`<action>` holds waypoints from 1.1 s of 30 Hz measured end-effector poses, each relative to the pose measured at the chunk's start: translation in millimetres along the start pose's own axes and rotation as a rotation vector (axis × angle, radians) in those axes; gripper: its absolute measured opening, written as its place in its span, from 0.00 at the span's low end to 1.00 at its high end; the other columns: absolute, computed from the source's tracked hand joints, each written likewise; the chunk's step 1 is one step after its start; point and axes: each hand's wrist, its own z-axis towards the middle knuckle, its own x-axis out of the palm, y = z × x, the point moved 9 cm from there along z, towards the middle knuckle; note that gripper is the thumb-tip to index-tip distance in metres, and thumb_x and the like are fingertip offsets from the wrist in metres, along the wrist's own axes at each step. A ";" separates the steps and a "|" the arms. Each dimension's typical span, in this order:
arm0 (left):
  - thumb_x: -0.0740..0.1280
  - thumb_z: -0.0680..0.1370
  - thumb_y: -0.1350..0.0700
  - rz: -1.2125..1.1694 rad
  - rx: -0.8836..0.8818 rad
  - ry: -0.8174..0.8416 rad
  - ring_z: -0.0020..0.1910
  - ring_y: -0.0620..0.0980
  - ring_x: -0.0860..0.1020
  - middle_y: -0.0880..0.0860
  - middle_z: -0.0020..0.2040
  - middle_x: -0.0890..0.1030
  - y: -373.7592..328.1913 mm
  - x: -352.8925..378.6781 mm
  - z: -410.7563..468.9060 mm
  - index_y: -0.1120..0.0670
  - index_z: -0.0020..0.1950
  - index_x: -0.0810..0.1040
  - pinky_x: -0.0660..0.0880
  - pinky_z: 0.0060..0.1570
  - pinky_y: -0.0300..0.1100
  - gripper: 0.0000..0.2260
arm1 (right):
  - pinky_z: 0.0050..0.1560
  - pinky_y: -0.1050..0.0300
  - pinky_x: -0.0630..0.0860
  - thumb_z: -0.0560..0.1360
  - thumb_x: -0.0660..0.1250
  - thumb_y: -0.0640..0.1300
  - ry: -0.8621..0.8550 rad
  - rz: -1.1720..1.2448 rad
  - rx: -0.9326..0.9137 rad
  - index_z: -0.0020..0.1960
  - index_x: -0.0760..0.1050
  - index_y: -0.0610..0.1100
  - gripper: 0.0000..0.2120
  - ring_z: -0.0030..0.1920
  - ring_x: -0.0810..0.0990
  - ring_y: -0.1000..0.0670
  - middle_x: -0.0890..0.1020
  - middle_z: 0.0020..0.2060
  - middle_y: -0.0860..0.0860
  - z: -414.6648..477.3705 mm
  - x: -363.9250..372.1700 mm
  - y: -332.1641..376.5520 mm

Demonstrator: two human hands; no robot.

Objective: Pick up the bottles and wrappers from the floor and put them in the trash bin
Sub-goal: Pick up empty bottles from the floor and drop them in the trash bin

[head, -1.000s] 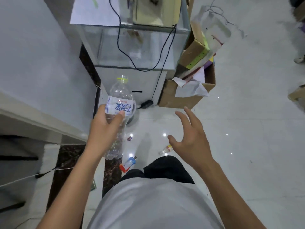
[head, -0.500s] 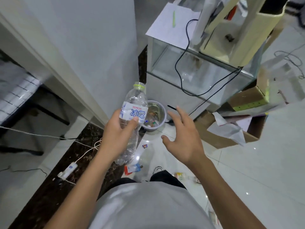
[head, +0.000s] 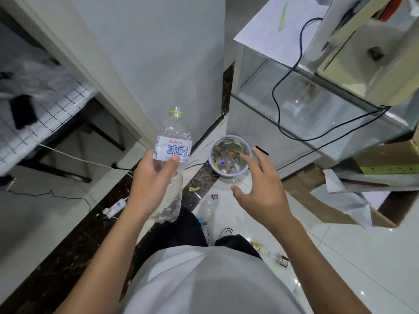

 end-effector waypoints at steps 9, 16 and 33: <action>0.68 0.80 0.49 0.010 -0.012 0.112 0.49 0.46 0.83 0.46 0.54 0.84 6.2 10.8 42.3 0.43 0.59 0.77 0.79 0.46 0.43 0.08 | 0.73 0.46 0.66 0.68 0.77 0.49 -0.127 0.035 -0.046 0.74 0.70 0.48 0.36 0.77 0.64 0.46 0.64 0.78 0.49 37.2 4.6 17.0; 0.68 0.80 0.48 0.046 -0.050 0.342 0.49 0.43 0.83 0.46 0.53 0.84 9.2 42.9 126.7 0.48 0.61 0.77 0.77 0.47 0.41 0.10 | 0.71 0.59 0.58 0.71 0.76 0.49 -0.192 0.047 0.149 0.75 0.66 0.53 0.35 0.77 0.59 0.51 0.60 0.79 0.54 69.2 14.8 18.9; 0.67 0.80 0.47 -0.154 -0.294 0.371 0.50 0.49 0.84 0.48 0.51 0.86 193.2 182.7 318.1 0.47 0.61 0.78 0.77 0.50 0.48 0.11 | 0.66 0.46 0.72 0.73 0.66 0.61 -0.271 0.042 0.238 0.69 0.76 0.52 0.27 0.71 0.73 0.45 0.73 0.73 0.50 201.2 207.9 -107.0</action>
